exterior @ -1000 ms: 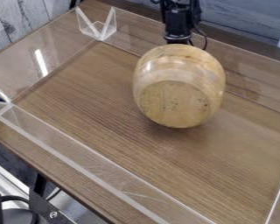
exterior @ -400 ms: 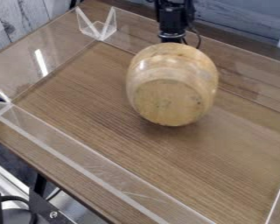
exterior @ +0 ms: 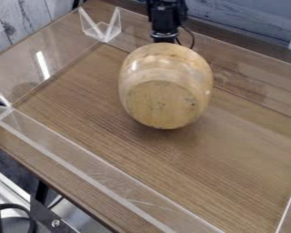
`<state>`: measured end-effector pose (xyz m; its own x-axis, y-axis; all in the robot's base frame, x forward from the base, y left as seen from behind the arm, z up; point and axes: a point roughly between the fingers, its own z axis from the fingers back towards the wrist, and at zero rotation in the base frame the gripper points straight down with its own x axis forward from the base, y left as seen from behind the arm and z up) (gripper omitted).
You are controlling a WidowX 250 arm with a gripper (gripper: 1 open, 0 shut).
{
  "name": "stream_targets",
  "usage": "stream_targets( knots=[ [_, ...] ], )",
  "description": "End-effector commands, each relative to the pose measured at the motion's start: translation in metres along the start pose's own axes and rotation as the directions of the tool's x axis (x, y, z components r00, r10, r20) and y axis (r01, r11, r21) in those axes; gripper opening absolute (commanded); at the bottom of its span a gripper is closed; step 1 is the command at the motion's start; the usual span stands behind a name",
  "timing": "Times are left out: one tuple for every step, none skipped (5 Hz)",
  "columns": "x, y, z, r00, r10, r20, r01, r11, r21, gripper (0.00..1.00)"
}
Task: Remove the green block from inside the brown bowl and put it on the table
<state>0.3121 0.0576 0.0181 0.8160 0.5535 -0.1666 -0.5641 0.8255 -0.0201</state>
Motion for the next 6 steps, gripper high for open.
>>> stream_targets(
  knots=[
    [0.005,0.011,0.009,1.000,0.018,0.025,-0.018,1.000,-0.002,0.00],
    [0.005,0.014,0.009,1.000,0.022,0.018,-0.022,1.000,-0.003,0.00],
    [0.005,0.017,0.010,1.000,0.026,0.012,-0.026,1.000,-0.003,0.00],
    [0.005,0.019,0.010,1.000,0.028,0.006,-0.028,1.000,-0.003,0.00],
    [0.005,0.021,0.010,1.000,0.029,0.002,-0.029,1.000,-0.003,0.00],
    [0.006,0.023,0.011,1.000,0.031,-0.003,-0.031,1.000,-0.004,0.00]
  ],
)
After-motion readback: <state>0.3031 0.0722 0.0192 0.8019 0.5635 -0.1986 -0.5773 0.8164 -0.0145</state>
